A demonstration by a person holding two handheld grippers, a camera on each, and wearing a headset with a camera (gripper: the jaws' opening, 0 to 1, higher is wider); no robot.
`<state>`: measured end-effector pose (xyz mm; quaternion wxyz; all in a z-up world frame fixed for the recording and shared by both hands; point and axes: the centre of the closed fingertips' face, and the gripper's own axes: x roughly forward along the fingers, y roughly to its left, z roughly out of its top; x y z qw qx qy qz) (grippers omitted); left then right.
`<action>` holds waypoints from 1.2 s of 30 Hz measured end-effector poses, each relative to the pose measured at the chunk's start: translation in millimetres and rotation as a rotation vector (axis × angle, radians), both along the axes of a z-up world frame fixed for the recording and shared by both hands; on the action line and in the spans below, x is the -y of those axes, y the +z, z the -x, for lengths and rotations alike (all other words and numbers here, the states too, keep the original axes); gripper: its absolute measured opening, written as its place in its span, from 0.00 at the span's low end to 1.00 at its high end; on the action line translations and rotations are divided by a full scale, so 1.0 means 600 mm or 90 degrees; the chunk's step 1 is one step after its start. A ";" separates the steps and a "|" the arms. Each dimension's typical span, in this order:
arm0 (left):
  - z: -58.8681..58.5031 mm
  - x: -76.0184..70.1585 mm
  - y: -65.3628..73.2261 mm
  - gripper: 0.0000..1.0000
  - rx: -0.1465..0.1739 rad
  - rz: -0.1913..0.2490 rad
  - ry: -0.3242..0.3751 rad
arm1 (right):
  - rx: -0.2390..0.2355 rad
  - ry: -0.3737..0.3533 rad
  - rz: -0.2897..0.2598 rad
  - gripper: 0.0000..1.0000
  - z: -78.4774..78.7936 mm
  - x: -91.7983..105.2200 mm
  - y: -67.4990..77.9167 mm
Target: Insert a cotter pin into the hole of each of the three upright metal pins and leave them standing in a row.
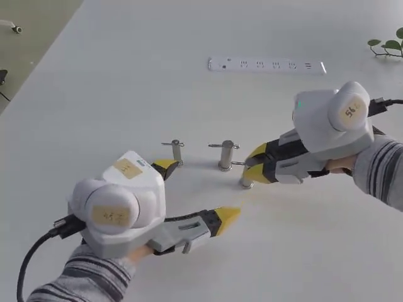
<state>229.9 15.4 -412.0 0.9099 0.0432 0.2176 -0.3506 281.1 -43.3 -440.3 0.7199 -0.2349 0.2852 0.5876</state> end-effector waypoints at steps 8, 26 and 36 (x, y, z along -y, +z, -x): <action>0.000 -0.031 0.009 0.86 -0.001 -0.002 0.017 | -0.001 -0.001 0.016 0.08 -0.017 0.023 0.004; -0.008 -0.070 0.015 0.93 0.002 0.001 0.054 | -0.004 0.005 0.040 0.08 -0.042 0.048 -0.001; -0.009 -0.070 0.012 0.92 -0.011 0.006 0.055 | -0.006 0.013 0.054 0.08 -0.051 0.065 -0.012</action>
